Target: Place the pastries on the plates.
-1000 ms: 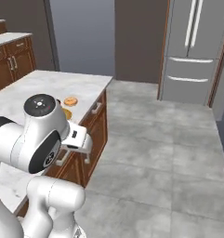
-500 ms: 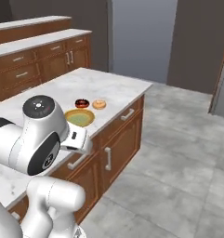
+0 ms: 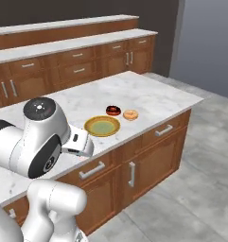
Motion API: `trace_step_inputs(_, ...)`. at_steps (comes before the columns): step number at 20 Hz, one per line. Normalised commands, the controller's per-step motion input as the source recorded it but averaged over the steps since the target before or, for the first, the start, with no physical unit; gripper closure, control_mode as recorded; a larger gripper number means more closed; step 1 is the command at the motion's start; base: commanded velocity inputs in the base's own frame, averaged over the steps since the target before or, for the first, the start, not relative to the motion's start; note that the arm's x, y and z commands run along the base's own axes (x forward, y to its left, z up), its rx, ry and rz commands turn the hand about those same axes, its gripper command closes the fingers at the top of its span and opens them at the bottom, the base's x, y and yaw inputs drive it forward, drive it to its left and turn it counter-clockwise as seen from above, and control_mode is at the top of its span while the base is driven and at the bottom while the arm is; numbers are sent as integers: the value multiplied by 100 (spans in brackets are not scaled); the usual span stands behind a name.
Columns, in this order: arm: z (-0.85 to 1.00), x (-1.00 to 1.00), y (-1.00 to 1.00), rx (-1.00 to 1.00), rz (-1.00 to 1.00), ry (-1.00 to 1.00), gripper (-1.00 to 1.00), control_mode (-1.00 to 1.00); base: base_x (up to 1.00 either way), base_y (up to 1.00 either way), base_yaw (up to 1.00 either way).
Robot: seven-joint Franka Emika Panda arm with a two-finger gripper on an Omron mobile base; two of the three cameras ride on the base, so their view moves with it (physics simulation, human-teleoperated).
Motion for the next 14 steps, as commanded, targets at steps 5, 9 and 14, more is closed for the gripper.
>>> trace_step_inputs(5, 0, 0, 0, 0, 0, 0, -100, 100, 30, -33, 52)
trace_step_inputs(9, 0, 0, 0, 0, 0, 0, -100, 100, 14, -48, 43)
trace_step_inputs(14, 0, 0, 0, 0, 0, 0, -100, 100, 0, -59, 36)
